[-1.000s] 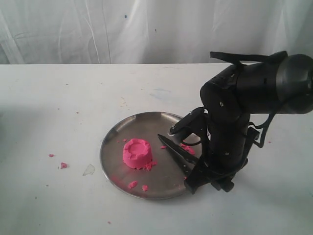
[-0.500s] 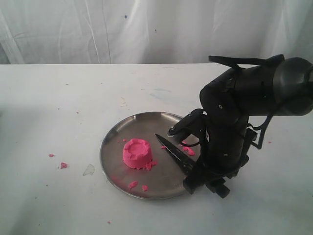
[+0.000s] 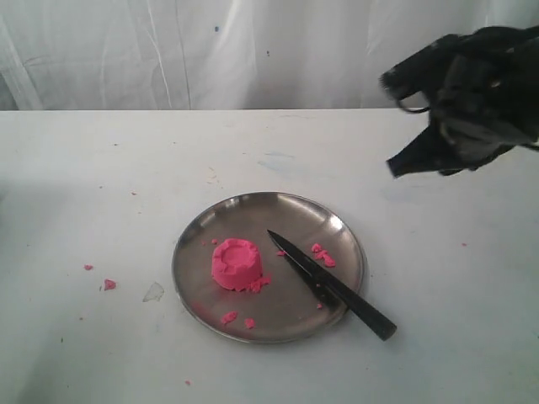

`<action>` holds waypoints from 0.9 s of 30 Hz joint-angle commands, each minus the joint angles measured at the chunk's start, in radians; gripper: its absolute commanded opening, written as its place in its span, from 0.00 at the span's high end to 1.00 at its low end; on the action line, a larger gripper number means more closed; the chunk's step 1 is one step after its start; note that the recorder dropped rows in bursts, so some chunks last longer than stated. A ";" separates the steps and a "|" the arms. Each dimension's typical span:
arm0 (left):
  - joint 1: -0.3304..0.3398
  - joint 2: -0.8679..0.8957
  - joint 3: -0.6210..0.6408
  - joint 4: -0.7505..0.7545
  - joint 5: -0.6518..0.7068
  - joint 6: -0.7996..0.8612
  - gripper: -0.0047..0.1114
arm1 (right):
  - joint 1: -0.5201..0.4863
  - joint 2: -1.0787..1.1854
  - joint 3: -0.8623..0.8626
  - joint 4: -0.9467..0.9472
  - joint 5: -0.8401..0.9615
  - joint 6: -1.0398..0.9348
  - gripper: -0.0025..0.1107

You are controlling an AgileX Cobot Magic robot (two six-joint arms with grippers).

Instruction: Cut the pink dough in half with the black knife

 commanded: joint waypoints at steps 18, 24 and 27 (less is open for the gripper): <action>-0.005 -0.005 0.004 -0.011 -0.002 0.001 0.96 | -0.455 0.080 0.011 1.796 0.370 -1.623 0.87; -0.005 -0.005 0.004 -0.011 -0.002 0.001 0.96 | -0.408 0.210 0.029 1.792 0.362 -1.618 0.64; -0.005 -0.005 0.004 -0.011 -0.002 0.001 0.96 | -0.408 0.261 0.024 1.796 0.345 -1.606 0.59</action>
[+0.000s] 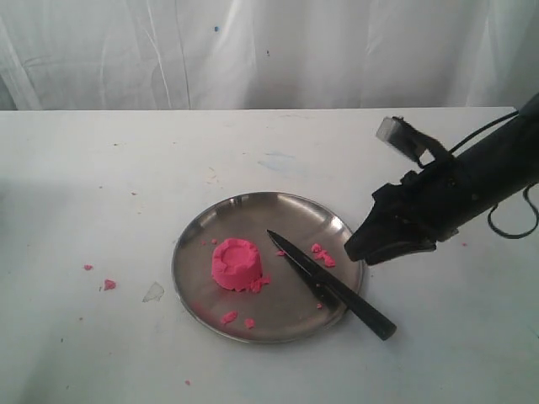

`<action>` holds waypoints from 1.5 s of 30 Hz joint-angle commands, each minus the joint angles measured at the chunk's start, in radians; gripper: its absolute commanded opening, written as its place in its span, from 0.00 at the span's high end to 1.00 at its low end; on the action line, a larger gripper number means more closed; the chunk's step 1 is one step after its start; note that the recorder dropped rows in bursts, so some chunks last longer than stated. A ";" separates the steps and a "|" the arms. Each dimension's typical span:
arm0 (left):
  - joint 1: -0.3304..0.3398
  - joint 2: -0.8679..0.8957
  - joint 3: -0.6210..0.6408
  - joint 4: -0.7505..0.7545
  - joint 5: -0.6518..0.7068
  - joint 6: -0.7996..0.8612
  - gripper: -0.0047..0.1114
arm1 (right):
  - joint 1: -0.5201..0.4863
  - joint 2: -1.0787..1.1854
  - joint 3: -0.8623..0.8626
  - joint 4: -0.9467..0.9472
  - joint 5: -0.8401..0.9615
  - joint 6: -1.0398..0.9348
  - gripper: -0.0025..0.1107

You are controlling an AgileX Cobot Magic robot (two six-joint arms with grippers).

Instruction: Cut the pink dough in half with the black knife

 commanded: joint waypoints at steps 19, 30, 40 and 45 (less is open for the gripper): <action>-0.005 -0.005 0.004 -0.011 -0.002 0.001 0.96 | 0.001 0.182 0.003 -0.120 -0.044 0.005 0.59; -0.005 -0.005 0.004 -0.011 -0.002 0.001 0.96 | 0.046 0.249 0.003 -0.104 0.003 0.005 0.59; -0.005 -0.005 0.004 -0.011 -0.002 0.001 0.96 | 0.067 0.252 0.003 -0.106 0.005 0.005 0.59; -0.005 -0.005 0.004 -0.011 -0.002 0.001 0.96 | 0.067 0.252 -0.024 -0.172 0.008 0.008 0.59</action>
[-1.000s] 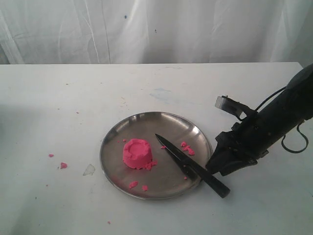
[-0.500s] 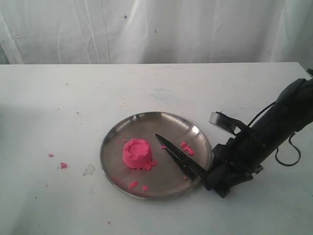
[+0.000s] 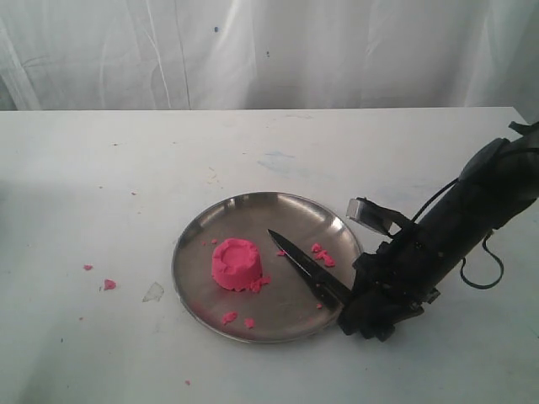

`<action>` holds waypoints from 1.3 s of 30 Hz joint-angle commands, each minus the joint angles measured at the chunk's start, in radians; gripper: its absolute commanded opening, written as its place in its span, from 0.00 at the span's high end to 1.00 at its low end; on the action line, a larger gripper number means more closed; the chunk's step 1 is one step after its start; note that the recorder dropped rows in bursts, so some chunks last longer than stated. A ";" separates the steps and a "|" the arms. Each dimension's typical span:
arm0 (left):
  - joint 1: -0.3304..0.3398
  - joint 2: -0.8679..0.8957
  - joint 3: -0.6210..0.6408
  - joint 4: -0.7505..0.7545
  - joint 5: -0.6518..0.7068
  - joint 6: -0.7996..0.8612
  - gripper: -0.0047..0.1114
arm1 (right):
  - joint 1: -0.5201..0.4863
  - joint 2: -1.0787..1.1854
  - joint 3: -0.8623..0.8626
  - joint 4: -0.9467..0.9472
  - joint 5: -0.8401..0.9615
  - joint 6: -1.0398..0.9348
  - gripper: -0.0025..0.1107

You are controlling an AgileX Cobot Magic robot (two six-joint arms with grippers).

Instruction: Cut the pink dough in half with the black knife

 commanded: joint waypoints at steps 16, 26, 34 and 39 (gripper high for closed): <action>-0.005 -0.005 0.004 -0.011 -0.002 0.001 0.96 | -0.013 0.004 -0.073 -0.071 0.046 0.047 0.61; -0.005 -0.005 0.004 -0.011 -0.002 0.001 0.96 | -0.013 0.004 -0.073 -0.071 0.051 0.047 0.70; -0.005 -0.005 0.004 -0.011 -0.002 0.001 0.96 | -0.013 0.004 -0.073 -0.071 0.051 0.047 0.70; -0.005 -0.005 0.004 -0.011 -0.002 0.001 0.96 | -0.013 0.004 -0.080 -0.071 0.051 0.072 0.80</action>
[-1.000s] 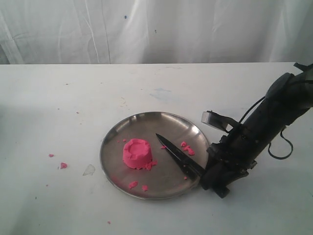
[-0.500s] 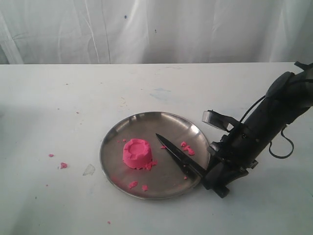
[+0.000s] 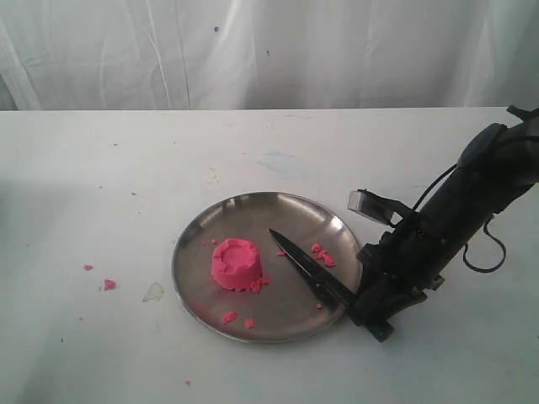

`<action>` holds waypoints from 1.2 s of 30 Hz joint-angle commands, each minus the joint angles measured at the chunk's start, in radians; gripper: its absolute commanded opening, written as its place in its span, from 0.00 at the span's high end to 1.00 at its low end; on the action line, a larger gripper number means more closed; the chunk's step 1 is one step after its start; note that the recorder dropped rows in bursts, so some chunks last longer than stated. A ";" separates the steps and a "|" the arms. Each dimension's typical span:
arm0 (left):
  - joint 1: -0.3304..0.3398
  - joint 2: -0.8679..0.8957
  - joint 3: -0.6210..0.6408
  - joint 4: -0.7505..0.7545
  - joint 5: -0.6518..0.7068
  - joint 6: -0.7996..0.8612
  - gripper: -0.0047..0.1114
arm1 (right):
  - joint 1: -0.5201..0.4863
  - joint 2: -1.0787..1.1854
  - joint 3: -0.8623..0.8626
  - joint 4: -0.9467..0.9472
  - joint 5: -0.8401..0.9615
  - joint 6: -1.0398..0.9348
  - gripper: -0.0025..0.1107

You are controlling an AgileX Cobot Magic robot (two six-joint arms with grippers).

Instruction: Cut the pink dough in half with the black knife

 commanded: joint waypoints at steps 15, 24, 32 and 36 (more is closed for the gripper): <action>-0.005 -0.005 0.004 -0.011 -0.002 0.001 0.96 | -0.010 -0.014 -0.054 -0.005 0.011 0.025 0.98; -0.005 -0.005 0.004 -0.011 -0.002 0.001 0.96 | -0.008 -0.159 -0.062 -0.005 0.002 0.034 0.98; -0.005 -0.005 0.004 -0.011 -0.002 0.001 0.96 | 0.069 -0.326 -0.042 -0.124 -0.085 0.142 0.98; -0.005 -0.005 0.004 -0.011 -0.002 0.001 0.96 | 0.147 -0.409 -0.027 -0.321 -0.182 0.323 0.98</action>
